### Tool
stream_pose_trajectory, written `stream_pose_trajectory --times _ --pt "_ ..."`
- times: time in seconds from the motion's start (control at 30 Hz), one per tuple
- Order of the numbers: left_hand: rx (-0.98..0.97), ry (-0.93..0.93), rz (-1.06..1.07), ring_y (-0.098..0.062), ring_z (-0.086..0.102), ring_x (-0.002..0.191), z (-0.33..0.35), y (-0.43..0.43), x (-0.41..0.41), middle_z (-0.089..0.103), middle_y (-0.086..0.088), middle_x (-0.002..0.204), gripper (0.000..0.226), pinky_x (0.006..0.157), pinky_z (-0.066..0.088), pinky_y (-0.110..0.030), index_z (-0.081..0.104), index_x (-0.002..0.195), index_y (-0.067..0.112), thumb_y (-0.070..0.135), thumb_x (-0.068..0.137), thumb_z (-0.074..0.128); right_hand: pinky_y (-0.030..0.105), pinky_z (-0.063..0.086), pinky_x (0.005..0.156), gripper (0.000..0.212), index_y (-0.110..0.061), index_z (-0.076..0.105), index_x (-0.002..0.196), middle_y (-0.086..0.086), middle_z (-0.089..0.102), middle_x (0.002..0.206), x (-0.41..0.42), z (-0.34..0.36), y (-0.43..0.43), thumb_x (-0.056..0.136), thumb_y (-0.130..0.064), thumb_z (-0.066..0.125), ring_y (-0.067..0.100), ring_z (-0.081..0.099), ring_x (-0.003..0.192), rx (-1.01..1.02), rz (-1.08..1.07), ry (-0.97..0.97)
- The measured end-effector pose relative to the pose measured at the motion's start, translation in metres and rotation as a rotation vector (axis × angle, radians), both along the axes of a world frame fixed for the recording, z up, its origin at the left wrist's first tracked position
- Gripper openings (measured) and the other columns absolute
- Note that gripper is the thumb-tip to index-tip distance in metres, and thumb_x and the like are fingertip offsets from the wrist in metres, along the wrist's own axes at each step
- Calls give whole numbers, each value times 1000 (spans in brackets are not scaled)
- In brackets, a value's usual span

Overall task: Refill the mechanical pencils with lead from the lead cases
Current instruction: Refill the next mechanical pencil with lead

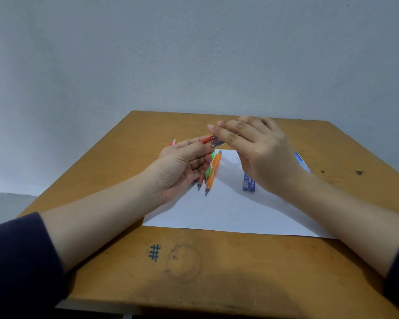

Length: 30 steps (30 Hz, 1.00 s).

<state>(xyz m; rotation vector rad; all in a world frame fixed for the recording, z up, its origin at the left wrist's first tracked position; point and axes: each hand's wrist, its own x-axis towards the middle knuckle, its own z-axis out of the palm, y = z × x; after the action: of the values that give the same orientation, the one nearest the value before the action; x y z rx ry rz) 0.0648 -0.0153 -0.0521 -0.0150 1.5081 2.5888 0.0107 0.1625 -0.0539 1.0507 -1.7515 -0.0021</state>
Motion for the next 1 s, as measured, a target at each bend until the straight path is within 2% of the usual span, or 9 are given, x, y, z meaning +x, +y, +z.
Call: stream_pose_trajectory --times 0.13,0.33,0.5,0.63,0.73,0.87,1.0 --pt "-17 28 33 -9 59 62 -1 0 -1 64 -4 69 30 68 52 -19 64 109 2 0 79 63 35 48 67 40 -13 65 121 5 70 110 1 0 -1 89 6 52 25 66 93 -12 -4 5" --pt "-23 41 71 -11 60 64 0 -1 -2 65 -7 73 28 70 52 -20 64 105 4 -4 78 63 34 45 66 41 -13 65 121 4 70 109 -1 2 3 87 7 55 24 65 93 -49 -34 -6" --pt "-153 105 80 -15 62 75 -2 -1 0 68 -10 82 37 78 50 -25 68 100 4 10 64 73 35 47 64 40 -12 65 121 3 70 109 0 1 2 87 6 54 24 66 92 -71 -21 -19" --pt "-274 165 142 -21 66 87 -3 0 1 71 -18 95 38 85 51 -31 73 97 4 19 63 76 38 48 60 38 -9 65 121 5 70 107 -1 1 2 87 5 56 25 66 90 -78 -14 -29" --pt "-360 201 181 -25 68 91 -3 -1 2 73 -15 94 36 86 53 -34 74 95 7 24 63 76 38 49 58 37 -8 64 121 6 70 107 -1 1 2 86 4 57 26 66 90 -79 -14 -40" --pt "-452 268 251 -12 69 77 -1 0 3 75 -5 81 27 70 52 -22 75 92 10 24 69 74 38 51 57 38 -6 64 121 9 70 106 0 1 1 85 4 61 27 67 89 -74 -5 -37" --pt "-557 379 342 -8 71 77 -2 -2 3 75 3 76 11 70 54 -17 74 86 15 18 75 73 38 52 57 40 -5 62 123 9 70 107 1 0 0 84 3 63 26 67 90 -70 -14 -52"
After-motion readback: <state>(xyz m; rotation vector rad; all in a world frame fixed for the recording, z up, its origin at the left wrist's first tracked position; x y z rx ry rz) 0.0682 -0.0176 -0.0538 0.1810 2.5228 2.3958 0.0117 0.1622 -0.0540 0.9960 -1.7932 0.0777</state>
